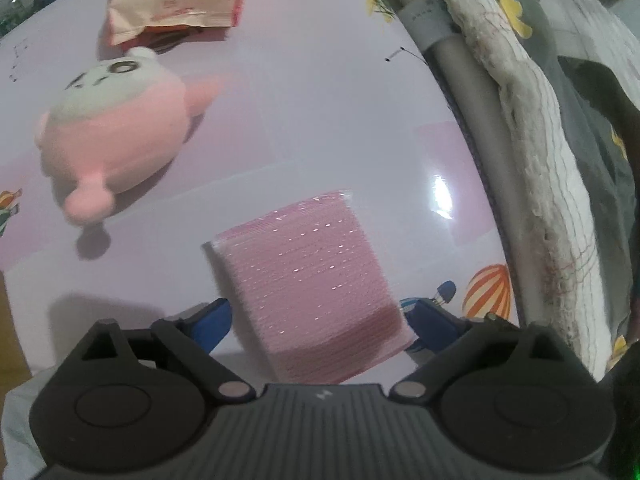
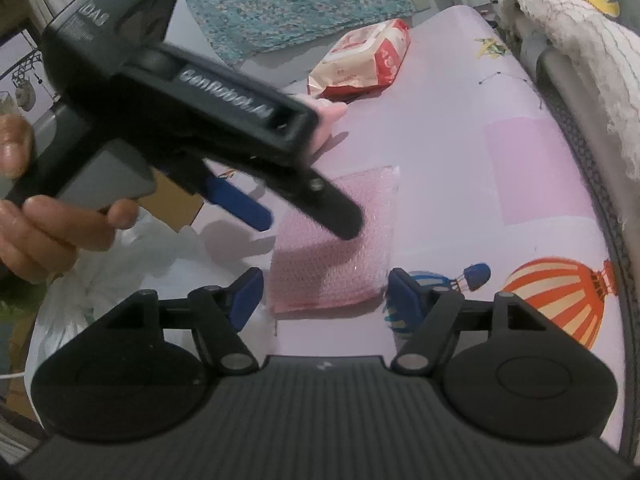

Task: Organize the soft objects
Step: 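Grasp the pink mesh sponge with the left tool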

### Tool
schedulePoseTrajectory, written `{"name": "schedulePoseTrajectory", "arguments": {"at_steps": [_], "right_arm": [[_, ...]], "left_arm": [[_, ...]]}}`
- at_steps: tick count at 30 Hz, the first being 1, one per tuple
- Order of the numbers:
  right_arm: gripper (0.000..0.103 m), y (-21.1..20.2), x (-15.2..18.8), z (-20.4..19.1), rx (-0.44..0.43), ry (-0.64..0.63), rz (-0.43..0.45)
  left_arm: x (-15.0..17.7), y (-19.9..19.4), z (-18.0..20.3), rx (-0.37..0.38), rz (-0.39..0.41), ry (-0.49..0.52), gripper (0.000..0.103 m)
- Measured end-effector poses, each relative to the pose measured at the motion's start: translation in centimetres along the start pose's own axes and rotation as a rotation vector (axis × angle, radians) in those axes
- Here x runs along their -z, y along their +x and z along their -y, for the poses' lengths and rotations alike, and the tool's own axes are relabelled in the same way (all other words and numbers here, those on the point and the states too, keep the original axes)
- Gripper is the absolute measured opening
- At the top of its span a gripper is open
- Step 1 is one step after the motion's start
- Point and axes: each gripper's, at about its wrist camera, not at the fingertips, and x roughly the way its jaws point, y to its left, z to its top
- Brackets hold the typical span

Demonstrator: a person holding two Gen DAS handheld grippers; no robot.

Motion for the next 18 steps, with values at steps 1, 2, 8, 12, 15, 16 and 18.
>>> {"name": "schedulePoseTrajectory", "arguments": {"at_steps": [1,2,8,12,15,16,18], "right_arm": [[0.070,0.0,0.1,0.0,-0.001,-0.002,0.002],[0.071,0.0,0.2,-0.1,-0.004,-0.006,0.005],[0.072,0.3,0.2,-0.3,-0.015,-0.013,0.009],[0.072,0.1,0.4,-0.3,-0.019,-0.007,0.009],[0.072,-0.2,0.5,-0.3,-0.011,-0.004,0.009],[0.072,-0.4,0.5,-0.3,-0.008,-0.001,0.011],[0.072,-0.9,0.6,-0.2,-0.001,0.009,0.016]], "left_arm": [[-0.1,0.2,0.2,-0.003,-0.005,-0.001,0.101],[-0.2,0.4,0.3,-0.008,-0.007,-0.006,0.100],[-0.1,1.2,0.1,-0.061,-0.020,-0.045,0.097],[0.2,1.2,-0.1,-0.063,-0.020,-0.052,0.089],[0.3,0.7,0.0,-0.074,0.007,-0.040,0.086],[0.4,0.5,0.0,-0.068,0.015,-0.041,0.086],[0.6,-0.2,-0.2,-0.046,0.028,-0.050,0.086]]}}
